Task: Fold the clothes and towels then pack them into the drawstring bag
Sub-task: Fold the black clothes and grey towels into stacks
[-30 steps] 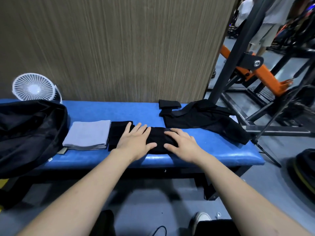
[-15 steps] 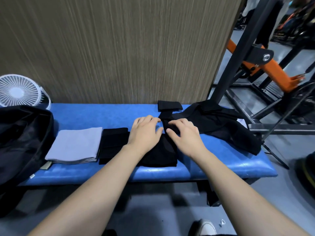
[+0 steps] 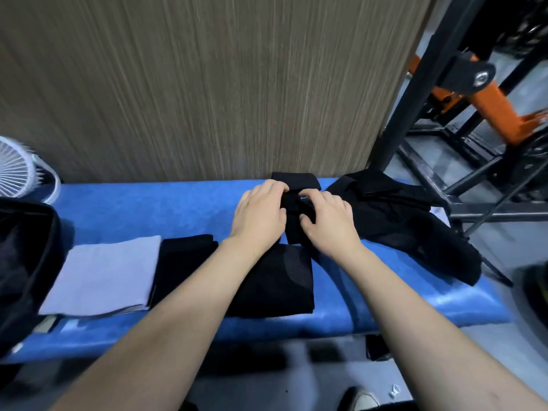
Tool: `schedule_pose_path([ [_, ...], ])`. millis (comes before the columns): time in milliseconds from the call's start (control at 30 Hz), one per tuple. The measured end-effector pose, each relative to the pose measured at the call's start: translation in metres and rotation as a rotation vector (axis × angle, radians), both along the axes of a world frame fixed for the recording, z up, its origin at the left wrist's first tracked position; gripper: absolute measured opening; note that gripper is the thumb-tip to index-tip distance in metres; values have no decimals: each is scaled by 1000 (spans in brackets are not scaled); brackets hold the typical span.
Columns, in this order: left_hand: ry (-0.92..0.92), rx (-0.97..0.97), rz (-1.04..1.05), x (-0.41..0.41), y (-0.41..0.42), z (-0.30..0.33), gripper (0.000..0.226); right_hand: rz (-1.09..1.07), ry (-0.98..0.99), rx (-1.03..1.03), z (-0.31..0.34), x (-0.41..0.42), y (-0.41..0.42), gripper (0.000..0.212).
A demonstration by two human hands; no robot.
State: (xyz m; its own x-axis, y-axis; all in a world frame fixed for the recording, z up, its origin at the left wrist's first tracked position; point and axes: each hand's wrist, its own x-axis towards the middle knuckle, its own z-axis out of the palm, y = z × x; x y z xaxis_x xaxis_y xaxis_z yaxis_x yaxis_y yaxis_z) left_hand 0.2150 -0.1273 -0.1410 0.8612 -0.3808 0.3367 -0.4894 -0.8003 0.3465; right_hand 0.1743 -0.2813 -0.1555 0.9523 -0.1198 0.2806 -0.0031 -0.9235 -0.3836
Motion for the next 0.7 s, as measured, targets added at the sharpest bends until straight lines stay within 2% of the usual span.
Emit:
schedule_pose_path([
  [233, 127, 53, -57, 20, -12, -3, 53, -2, 14, 23, -6, 27, -1, 55],
  [333, 202, 81, -70, 29, -10, -5, 48, -16, 31, 73, -7, 37, 0, 49],
  [433, 197, 85, -49, 34, -11, -4, 33, -23, 15, 100, -7, 44, 0, 43],
  [700, 295, -193, -2, 33, -9, 7, 17, -19, -45, 171, -6, 40, 2, 51],
])
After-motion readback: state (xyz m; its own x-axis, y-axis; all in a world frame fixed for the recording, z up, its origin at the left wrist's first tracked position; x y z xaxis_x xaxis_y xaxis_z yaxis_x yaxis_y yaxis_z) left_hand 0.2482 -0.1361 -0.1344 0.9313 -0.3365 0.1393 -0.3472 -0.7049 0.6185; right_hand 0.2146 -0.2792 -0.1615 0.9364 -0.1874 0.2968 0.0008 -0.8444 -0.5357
